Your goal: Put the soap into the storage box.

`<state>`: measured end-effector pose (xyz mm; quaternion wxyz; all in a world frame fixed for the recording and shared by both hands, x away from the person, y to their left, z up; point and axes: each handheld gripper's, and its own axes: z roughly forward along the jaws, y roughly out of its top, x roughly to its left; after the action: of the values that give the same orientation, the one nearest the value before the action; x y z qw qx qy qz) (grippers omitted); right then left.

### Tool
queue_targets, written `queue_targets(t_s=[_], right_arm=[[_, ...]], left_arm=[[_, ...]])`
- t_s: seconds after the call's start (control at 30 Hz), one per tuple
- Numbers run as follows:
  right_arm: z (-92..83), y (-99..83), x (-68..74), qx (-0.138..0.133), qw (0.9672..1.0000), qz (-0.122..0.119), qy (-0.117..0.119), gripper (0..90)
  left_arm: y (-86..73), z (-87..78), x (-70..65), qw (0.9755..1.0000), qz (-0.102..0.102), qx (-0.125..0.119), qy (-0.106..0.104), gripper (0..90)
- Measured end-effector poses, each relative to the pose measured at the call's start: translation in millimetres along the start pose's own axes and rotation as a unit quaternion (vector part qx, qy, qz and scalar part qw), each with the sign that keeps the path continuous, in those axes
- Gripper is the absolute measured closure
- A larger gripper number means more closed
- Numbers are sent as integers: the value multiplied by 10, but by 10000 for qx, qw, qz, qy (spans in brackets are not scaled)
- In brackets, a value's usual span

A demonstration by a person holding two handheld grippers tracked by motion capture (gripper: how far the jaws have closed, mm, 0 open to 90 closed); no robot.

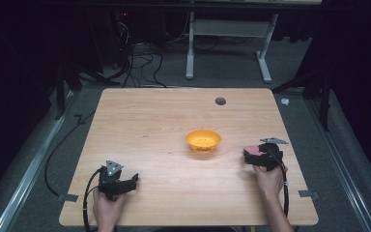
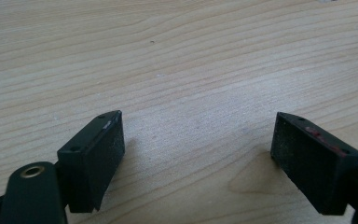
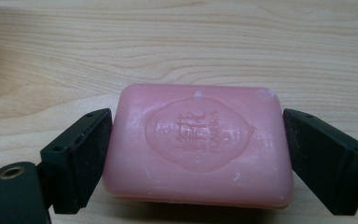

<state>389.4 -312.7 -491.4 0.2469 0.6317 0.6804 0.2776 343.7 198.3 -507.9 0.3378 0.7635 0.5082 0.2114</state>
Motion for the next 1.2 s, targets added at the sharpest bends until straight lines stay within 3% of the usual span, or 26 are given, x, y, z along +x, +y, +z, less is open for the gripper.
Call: queue_targets(t_s=[0.13,0.17,0.83,1.2], right_arm=[[60,-31,19,135,9999,-31,-63,121],[70,-45,25,89,9998,-111,-115,121],[21,-92,69,-34,9998,-78,-179,136],[-187,-20,160,-226,9995,-220,92,135]], left_arm=[[-1,2,-1,10000,-10,-15,3,178],[0,1,-1,10000,-9,-8,1,178],[-2,-4,-4,10000,10,-4,6,185],[-4,-5,-4,10000,9,-7,0,187]])
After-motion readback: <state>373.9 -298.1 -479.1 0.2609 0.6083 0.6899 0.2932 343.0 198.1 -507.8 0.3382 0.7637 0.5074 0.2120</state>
